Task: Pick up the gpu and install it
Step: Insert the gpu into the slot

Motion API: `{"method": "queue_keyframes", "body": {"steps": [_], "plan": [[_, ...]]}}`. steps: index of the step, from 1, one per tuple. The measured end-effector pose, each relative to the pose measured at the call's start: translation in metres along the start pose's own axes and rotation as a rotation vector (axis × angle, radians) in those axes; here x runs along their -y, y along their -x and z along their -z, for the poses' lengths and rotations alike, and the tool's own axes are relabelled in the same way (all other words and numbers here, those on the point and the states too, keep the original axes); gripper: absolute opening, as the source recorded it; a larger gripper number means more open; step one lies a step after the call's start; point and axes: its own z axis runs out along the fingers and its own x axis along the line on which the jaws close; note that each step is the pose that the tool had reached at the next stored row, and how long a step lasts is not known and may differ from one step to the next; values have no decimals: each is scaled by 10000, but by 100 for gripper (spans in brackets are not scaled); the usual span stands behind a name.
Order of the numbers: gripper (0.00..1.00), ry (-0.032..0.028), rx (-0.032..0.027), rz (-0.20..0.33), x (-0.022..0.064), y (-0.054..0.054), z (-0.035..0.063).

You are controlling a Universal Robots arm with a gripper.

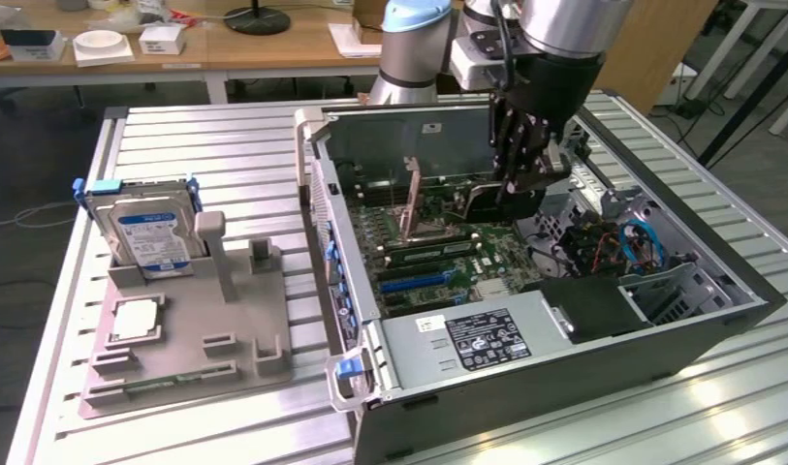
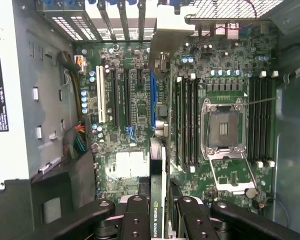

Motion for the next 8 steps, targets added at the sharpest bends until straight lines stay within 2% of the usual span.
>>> {"method": "queue_keyframes", "body": {"steps": [8], "plan": [[26,0,0,8,-83,-9,-113]]}}
